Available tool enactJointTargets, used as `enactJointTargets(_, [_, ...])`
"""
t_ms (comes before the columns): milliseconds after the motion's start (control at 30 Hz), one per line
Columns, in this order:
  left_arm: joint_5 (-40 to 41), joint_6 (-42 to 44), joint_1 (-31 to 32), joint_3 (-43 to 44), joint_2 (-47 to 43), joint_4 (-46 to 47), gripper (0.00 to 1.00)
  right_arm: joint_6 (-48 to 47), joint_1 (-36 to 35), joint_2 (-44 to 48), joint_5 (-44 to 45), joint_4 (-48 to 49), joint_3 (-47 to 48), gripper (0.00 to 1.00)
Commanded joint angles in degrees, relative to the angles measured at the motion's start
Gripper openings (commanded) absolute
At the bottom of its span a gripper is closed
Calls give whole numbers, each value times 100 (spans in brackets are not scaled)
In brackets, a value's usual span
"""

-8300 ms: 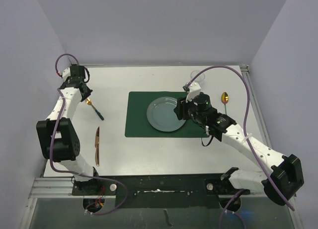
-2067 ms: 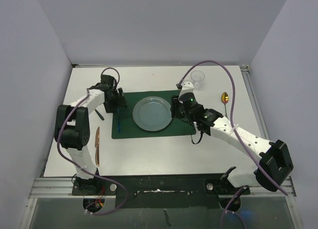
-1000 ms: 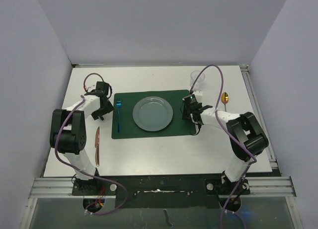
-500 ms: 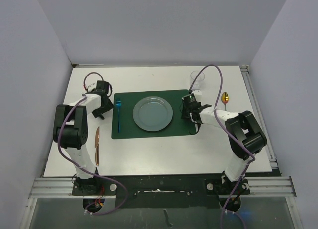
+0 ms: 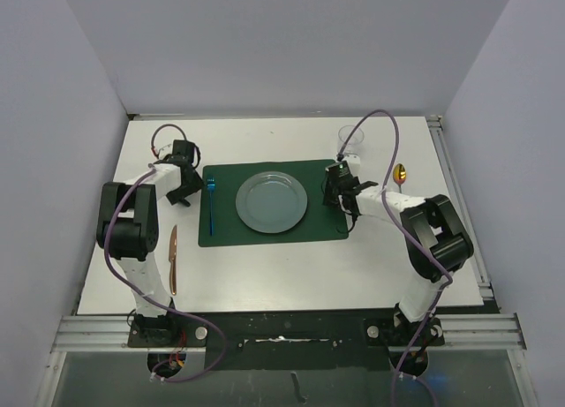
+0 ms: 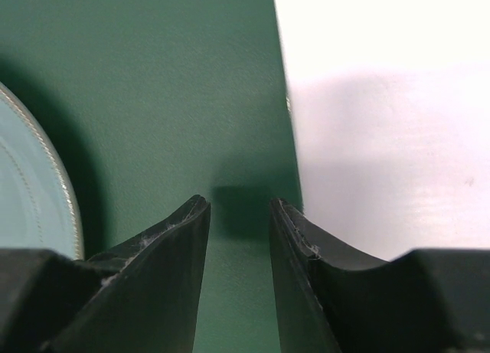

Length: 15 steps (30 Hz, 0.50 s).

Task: Set the dinner table for one person
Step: Adjust the napkin at the center of the board.

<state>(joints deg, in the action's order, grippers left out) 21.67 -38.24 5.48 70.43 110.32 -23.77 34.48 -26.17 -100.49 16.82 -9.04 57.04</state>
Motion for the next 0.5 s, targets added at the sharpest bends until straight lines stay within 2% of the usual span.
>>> enactJointTargets(0, [-369, 225, 41, 81, 259, -223, 61, 50, 33, -182, -73, 258, 394, 37])
enactJointTargets(467, [-750, 546, 218, 393, 866, -147, 61, 126, 194, -173, 227, 219, 167, 36])
